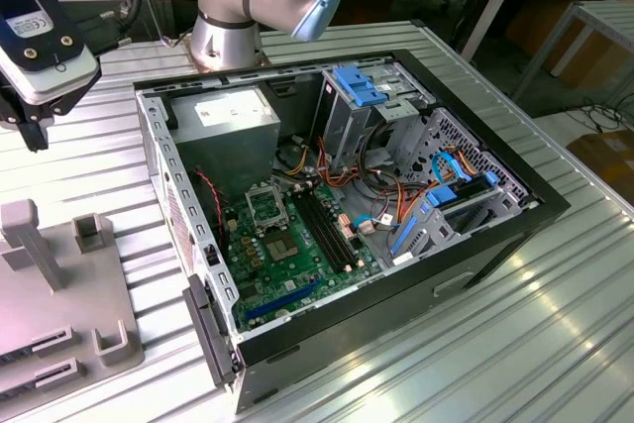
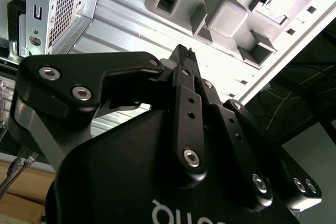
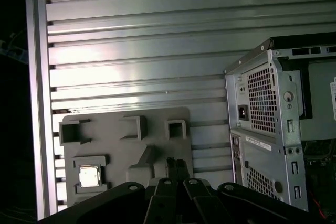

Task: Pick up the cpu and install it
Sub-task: 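Reach for the cpu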

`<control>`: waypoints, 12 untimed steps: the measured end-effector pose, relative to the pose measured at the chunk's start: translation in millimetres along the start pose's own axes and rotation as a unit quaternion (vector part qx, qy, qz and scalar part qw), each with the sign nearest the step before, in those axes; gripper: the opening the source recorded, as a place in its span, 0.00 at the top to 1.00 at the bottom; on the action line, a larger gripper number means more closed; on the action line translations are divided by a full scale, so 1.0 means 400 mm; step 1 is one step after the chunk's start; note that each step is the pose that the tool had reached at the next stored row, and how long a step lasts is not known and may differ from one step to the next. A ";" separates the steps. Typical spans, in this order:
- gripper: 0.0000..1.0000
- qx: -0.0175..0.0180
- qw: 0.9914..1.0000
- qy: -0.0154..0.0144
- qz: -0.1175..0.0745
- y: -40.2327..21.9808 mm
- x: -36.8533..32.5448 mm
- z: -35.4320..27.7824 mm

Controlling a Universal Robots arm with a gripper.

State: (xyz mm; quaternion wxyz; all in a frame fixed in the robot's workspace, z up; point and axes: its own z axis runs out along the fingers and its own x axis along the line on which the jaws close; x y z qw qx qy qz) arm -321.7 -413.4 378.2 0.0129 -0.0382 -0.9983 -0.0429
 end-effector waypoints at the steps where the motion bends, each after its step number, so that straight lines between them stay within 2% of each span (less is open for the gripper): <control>1: 0.89 0.000 1.000 0.000 0.000 0.000 0.000 0.000; 12: 0.89 0.000 1.000 0.000 0.000 0.000 0.001 0.000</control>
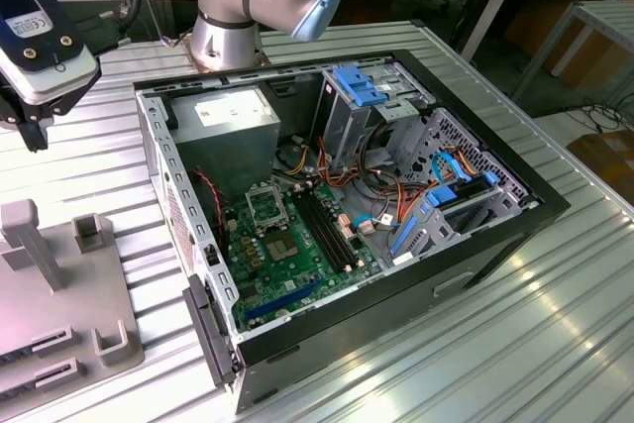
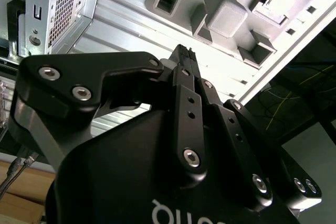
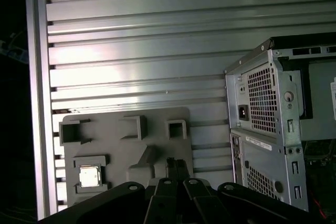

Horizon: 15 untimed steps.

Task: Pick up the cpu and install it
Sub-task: 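Reach for the cpu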

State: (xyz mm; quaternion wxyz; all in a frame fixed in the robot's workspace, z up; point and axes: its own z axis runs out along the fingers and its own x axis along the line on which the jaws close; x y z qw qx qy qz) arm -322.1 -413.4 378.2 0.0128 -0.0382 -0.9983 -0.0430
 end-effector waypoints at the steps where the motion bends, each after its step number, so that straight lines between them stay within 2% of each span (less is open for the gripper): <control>1: 0.89 0.000 1.000 0.000 0.000 0.000 0.006 0.000; 2: 0.89 0.000 1.000 0.000 0.000 -0.002 0.023 0.001; 3: 0.89 0.000 1.000 0.000 0.000 -0.002 0.030 0.001; 4: 0.89 0.000 1.000 0.000 0.000 -0.004 0.052 0.001; 10: 0.89 0.000 1.000 0.000 0.000 -0.006 0.082 0.002; 15: 0.89 0.000 1.000 0.000 0.000 -0.008 0.097 0.003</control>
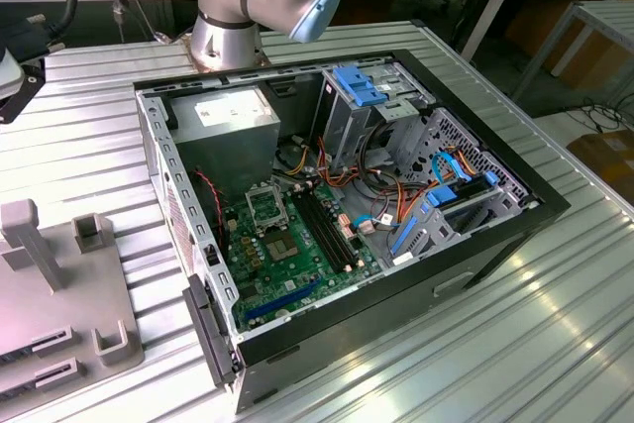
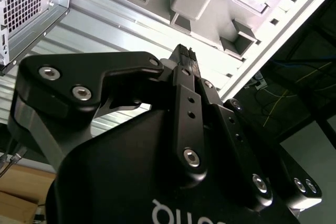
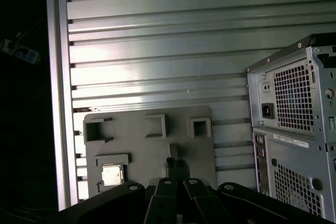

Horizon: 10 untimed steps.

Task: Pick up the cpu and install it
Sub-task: 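Reach for the cpu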

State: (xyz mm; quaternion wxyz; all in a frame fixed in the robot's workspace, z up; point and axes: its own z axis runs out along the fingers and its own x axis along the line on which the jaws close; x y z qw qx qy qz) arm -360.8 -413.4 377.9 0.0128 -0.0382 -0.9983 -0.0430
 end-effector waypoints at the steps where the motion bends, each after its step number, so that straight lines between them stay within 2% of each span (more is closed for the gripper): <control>1: 0.89 0.000 1.000 0.000 0.000 0.000 0.002 0.000; 10: 0.89 0.000 1.000 0.000 0.000 -0.001 0.017 0.000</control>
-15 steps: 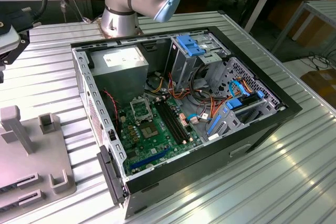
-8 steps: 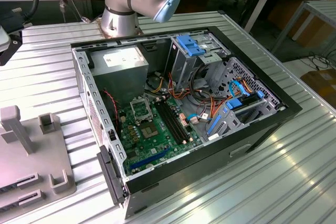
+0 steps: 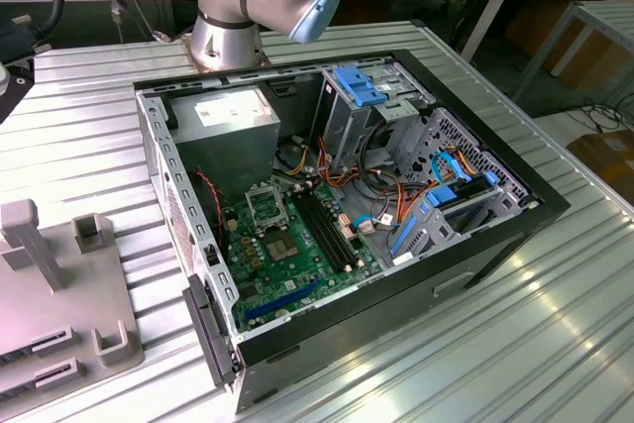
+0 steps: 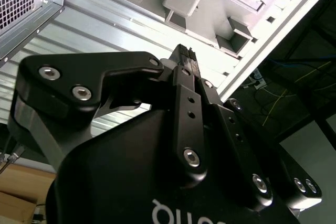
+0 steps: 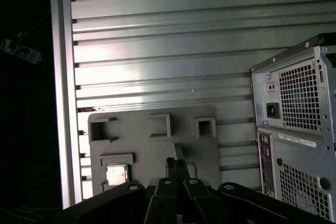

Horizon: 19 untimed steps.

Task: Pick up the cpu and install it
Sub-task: 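Reach for the cpu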

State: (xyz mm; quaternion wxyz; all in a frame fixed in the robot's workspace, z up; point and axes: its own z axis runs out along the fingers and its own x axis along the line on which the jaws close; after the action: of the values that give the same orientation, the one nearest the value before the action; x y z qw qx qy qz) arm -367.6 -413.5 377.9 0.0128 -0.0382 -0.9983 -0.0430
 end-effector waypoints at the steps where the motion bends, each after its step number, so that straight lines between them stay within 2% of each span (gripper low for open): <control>1: 0.89 0.000 1.000 0.000 0.000 0.000 0.000 0.000; 14: 0.89 0.000 1.000 0.000 0.000 -0.001 0.003 0.000; 18: 0.89 0.000 1.000 -0.001 0.000 -0.008 0.021 0.000; 19: 0.89 0.000 1.000 -0.002 0.000 -0.013 0.032 0.000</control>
State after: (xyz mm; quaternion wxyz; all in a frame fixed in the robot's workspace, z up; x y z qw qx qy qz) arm -380.8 -417.8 377.6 0.0106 -0.0382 -0.9983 -0.0431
